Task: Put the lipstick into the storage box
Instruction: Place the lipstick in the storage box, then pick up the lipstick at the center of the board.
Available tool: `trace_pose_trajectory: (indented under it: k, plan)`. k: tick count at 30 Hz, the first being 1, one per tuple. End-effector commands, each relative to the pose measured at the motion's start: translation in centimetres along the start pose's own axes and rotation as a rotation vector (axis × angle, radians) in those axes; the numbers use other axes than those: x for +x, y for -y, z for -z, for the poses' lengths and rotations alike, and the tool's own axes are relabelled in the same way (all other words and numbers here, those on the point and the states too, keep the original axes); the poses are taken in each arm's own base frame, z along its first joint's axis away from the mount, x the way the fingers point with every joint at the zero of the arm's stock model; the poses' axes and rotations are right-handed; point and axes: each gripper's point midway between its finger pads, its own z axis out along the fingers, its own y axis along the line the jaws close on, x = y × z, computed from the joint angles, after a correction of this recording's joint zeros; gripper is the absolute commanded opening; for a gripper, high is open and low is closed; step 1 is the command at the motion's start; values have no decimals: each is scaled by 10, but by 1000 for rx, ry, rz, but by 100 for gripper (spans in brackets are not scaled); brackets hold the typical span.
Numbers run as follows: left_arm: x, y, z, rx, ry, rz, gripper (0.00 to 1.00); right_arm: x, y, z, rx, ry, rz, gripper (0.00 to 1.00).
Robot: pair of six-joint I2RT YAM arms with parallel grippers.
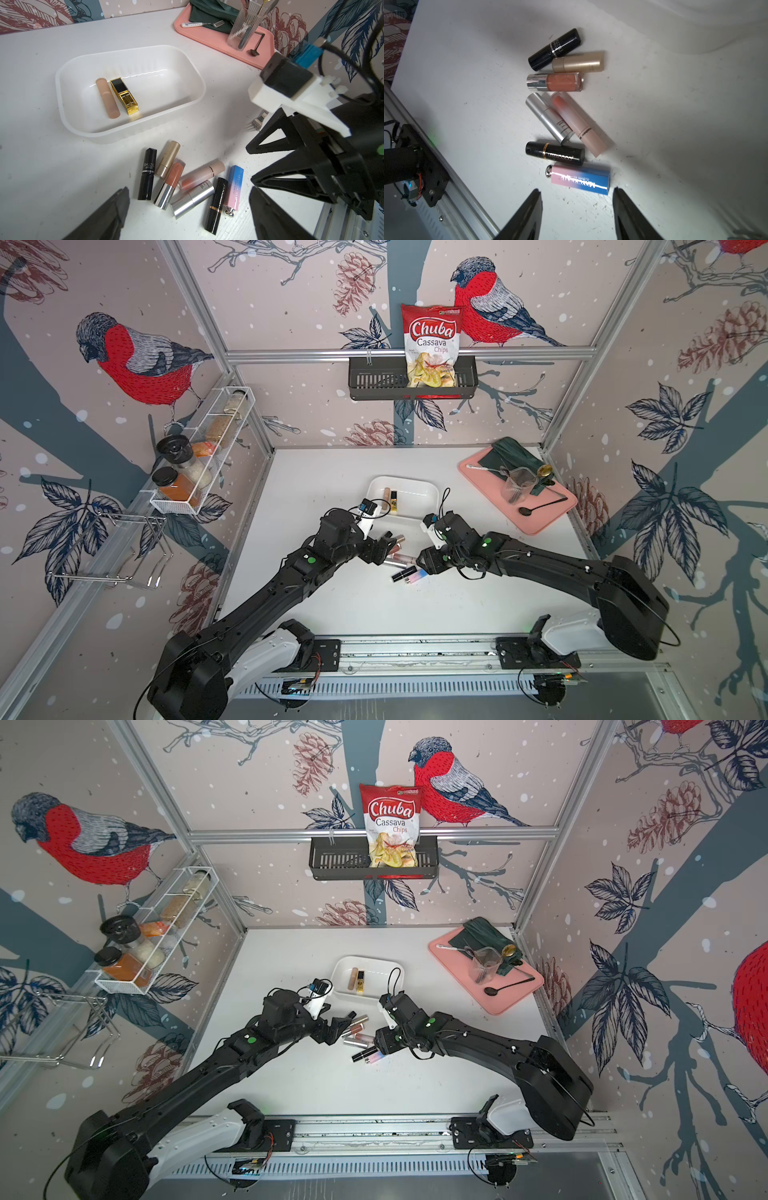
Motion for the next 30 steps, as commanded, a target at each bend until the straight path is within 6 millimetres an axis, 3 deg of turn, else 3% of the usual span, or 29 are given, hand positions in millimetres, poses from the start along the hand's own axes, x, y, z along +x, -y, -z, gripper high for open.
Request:
trace_pose_trajectory:
  k: [1, 6, 19, 30]
  plan:
    - [-1, -4, -1, -25, -9, 0, 94, -9, 2, -4, 48, 22, 43, 59]
    - [-4, 1, 3, -8, -5, 2, 94, 6, -1, -16, 26, -39, 87, 59]
    - [-11, 3, 9, -2, 32, -7, 94, 8, 10, -32, -2, -71, 53, 59]
    - [3, 17, -5, 99, -42, 18, 95, 19, 11, -39, -123, -94, 14, 59]
